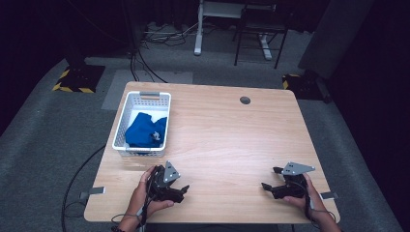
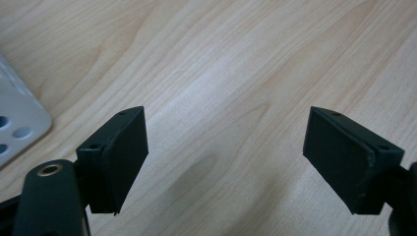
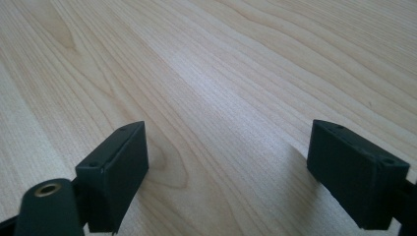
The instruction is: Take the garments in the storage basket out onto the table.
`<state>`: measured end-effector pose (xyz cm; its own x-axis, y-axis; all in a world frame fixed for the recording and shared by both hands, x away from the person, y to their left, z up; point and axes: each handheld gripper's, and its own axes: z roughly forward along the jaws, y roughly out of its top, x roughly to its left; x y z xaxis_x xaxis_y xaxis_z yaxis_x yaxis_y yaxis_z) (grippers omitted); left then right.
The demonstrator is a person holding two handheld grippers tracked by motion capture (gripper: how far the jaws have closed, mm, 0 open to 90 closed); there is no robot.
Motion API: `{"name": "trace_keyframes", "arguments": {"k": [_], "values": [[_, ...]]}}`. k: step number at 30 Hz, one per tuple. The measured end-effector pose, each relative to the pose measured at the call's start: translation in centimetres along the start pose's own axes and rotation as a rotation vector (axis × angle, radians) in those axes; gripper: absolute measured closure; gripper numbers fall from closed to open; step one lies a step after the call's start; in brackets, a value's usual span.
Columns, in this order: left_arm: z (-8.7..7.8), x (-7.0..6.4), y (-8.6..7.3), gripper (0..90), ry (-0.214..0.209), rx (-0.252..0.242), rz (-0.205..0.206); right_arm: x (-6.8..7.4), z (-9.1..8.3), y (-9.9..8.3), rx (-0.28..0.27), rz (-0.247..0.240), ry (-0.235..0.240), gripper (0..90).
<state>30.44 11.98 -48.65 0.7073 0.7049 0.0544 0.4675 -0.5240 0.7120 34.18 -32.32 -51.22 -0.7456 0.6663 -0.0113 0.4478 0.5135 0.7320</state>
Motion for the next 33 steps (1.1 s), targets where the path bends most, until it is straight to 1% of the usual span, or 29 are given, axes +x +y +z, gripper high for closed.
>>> {"name": "trace_keyframes", "arguments": {"k": [1, 3, 7, 10, 18, 22, 33], "values": [[-0.1, 0.0, 0.0, 17.5, 0.001, -0.007, -0.004, 0.0, 0.0, 0.0, 0.000, 0.000, 0.000, 16.3], [-0.2, 0.0, 0.1, 17.0, 0.010, -0.001, 0.000, 0.0, 0.0, 0.0, 0.000, 0.000, 0.000, 16.3], [-0.5, 0.0, 0.2, 16.9, 0.009, -0.009, 0.004, 0.0, 0.0, 0.0, 0.000, 0.000, 0.000, 16.3], [-1.0, 0.1, 0.3, 17.0, 0.009, -0.013, 0.018, 0.0, 0.0, 0.0, 0.000, 0.000, 0.000, 16.3], [-2.8, 0.8, 0.3, 16.8, 0.035, -0.055, -0.002, 0.0, 0.0, 0.0, 0.000, 0.001, 0.000, 16.3], [-3.2, 1.0, 0.2, 16.6, 0.051, -0.056, 0.002, 0.0, 0.0, 0.0, 0.000, 0.001, -0.001, 16.3], [-4.0, 1.5, 0.0, 16.5, 0.083, -0.064, -0.005, 0.0, 0.0, 0.0, -0.001, 0.002, -0.001, 16.3]]}}
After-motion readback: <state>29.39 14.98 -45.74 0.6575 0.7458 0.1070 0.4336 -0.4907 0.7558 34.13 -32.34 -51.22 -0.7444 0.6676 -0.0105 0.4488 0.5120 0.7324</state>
